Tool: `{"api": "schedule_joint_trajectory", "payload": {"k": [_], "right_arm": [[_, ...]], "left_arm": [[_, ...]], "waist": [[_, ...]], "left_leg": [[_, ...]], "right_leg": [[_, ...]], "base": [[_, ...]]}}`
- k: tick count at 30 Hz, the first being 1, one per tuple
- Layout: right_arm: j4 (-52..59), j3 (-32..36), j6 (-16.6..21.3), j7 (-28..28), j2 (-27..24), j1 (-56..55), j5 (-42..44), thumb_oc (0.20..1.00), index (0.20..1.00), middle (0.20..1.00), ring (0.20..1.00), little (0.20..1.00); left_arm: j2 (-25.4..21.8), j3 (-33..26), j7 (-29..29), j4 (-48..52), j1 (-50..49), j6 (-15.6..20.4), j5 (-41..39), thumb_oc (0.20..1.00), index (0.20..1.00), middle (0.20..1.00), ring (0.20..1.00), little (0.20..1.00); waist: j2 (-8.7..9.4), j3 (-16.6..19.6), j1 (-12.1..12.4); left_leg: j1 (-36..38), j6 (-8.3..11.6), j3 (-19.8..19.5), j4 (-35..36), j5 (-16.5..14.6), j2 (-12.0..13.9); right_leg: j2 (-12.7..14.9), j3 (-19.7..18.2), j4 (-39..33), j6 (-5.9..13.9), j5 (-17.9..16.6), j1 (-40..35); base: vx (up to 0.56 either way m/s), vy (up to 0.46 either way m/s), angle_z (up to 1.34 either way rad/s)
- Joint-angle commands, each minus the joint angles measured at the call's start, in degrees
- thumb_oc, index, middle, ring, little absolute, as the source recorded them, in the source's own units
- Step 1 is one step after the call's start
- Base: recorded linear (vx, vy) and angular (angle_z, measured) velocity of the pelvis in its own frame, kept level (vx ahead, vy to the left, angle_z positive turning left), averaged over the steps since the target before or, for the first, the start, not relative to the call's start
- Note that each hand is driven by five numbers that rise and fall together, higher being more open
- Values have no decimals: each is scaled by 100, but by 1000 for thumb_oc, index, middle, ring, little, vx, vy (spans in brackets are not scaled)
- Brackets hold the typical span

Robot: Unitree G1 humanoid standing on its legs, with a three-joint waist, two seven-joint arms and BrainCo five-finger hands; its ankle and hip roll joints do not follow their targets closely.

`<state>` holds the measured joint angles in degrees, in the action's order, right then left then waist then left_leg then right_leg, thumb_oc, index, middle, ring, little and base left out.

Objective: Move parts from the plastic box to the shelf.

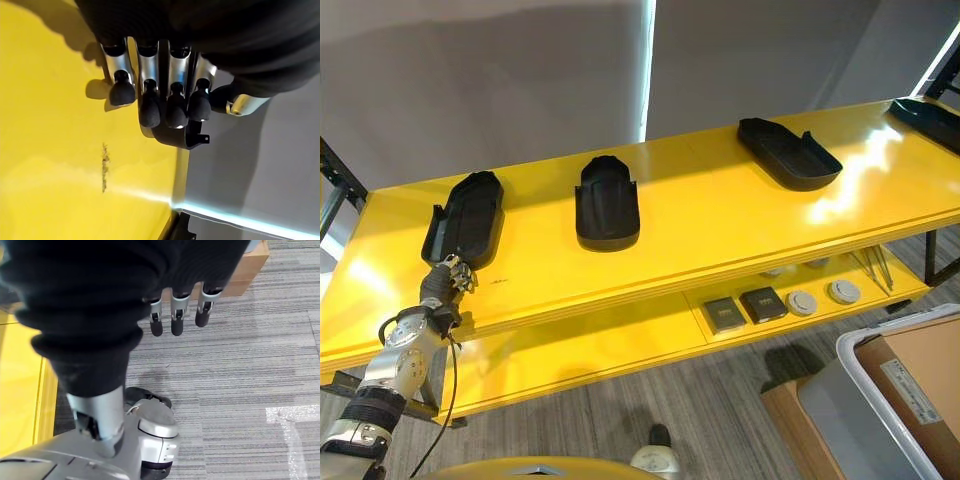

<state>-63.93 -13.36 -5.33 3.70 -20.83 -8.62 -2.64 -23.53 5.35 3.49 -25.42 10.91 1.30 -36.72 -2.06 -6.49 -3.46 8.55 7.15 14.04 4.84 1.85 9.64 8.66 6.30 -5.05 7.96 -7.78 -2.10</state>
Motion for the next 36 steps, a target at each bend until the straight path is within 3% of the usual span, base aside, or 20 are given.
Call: {"api": "schedule_joint_trajectory", "payload": {"k": [1,4,5,6,8,9,11,13,15,17,19,22,23,26,32,34,36], "right_arm": [[-169,-229,-11,-80,-2,224,-97,1000,1000,1000,1000,1000],[-173,-206,-13,-78,5,235,-103,1000,1000,1000,1000,1000],[-173,-180,-19,-87,10,243,-111,1000,1000,1000,1000,1000],[-174,-172,-20,-82,12,244,-101,1000,1000,1000,1000,1000],[-179,-154,-13,-86,16,244,-117,1000,1000,1000,1000,1000],[-193,-74,16,-54,46,228,-122,1000,1000,1000,1000,1000],[-187,-26,12,-25,69,227,-110,1000,1000,1000,1000,1000],[-207,-6,11,-23,80,241,-110,1000,1000,1000,1000,1000],[-251,-3,-4,-6,109,285,-126,1000,1000,1000,1000,1000],[-260,-2,-9,17,118,304,-121,1000,1000,1000,1000,1000],[-300,-24,-20,49,129,364,-93,1000,1000,1000,1000,1000],[-335,-70,-82,43,73,491,-122,1000,1000,1000,1000,1000],[-345,-85,-101,27,50,520,-146,1000,1000,1000,1000,1000],[-400,-148,-168,-48,-28,683,-197,1000,1000,1000,1000,1000],[-303,-346,-199,-181,-229,809,-218,1000,1000,1000,1000,1000],[-232,-330,-221,-208,-284,795,-211,1000,1000,1000,1000,1000],[-151,-250,-241,-321,-384,781,-254,1000,1000,1000,1000,1000]], "left_arm": [[-14,180,-63,-101,273,142,130,200,200,200,200,200],[-43,183,-275,127,212,207,49,200,200,200,200,200],[-70,184,-457,436,146,266,14,950,950,950,950,950],[-84,173,-535,612,95,264,-2,1000,1000,1000,1000,1000],[-98,163,-617,798,47,251,-30,1000,1000,1000,1000,1000],[-197,71,-951,1668,-198,97,-187,1000,1000,1000,1000,1000],[-265,7,-1262,2205,-360,54,-255,1000,1000,1000,1000,1000],[-299,-28,-1452,2487,-449,125,-421,1000,1000,1000,1000,1000],[-285,-120,-2123,2991,-648,360,-907,1000,1000,1000,1000,1000],[-295,-121,-2435,3083,-721,285,-945,1000,1000,1000,1000,1000],[-325,-51,-3020,3130,-825,-121,-1061,1000,1000,1000,1000,1000],[-131,135,-4688,3124,-1195,-1422,-2873,1000,1000,1000,1000,1000],[-59,167,-5309,3079,-1276,-1690,-3129,1000,1000,1000,1000,1000],[-31,279,-6617,2904,-1467,-1827,-3214,1000,1000,1000,1000,1000],[-205,607,-7027,1906,-1969,-2120,-2447,1000,1000,1000,1000,1000],[-214,597,-7146,1580,-2199,-2092,-2171,1000,1000,1000,1000,1000],[-217,541,-6762,348,-2647,-1755,-1451,1000,1000,1000,1000,1000]], "waist": [[181,-105,-52],[176,-115,-30],[173,-123,-3],[171,-130,15],[169,-135,34],[155,-137,124],[139,-130,192],[129,-122,237],[106,-85,347],[102,-72,382],[95,-43,438],[54,8,542],[47,21,551],[38,36,568],[17,0,621],[10,-15,648],[8,-53,734]], "left_leg": [[-356,-266,-106,-545,-43,185],[-355,-267,-114,-553,-54,183],[-357,-268,-125,-549,-56,182],[-355,-267,-131,-549,-53,182],[-354,-267,-137,-549,-53,181],[-342,-269,-175,-541,-65,168],[-348,-271,-210,-540,-67,158],[-354,-270,-232,-539,-65,153],[-365,-259,-291,-524,-54,141],[-369,-254,-303,-525,-49,141],[-375,-240,-320,-520,-41,144],[-373,-224,-342,-460,4,146],[-366,-220,-336,-446,12,147],[-360,-195,-321,-418,45,166],[-421,-178,-361,-390,98,198],[-445,-184,-387,-387,103,186],[-481,-203,-454,-398,105,165]], "right_leg": [[257,-51,495,136,465,-144],[258,-46,490,133,466,-153],[261,-32,480,125,463,-163],[261,-21,472,120,457,-173],[262,-9,464,117,454,-183],[268,52,424,106,441,-234],[274,92,406,99,430,-259],[278,126,394,95,427,-277],[282,199,352,86,411,-321],[282,216,340,83,400,-331],[283,252,313,79,383,-348],[288,347,236,86,340,-374],[289,353,214,88,323,-376],[288,344,183,94,284,-357],[298,338,258,104,305,-257],[304,357,269,102,310,-238],[315,425,286,93,329,-233]], "base": [[0,0,0],[0,0,0],[0,0,0],[0,0,0],[-20,1,1],[-43,4,3],[-54,6,-6],[-42,9,11],[-70,11,14],[-49,1,7],[-55,2,7],[-80,23,10],[-57,23,5],[-47,18,3],[-63,14,0],[-69,15,0],[-76,1,8]]}}
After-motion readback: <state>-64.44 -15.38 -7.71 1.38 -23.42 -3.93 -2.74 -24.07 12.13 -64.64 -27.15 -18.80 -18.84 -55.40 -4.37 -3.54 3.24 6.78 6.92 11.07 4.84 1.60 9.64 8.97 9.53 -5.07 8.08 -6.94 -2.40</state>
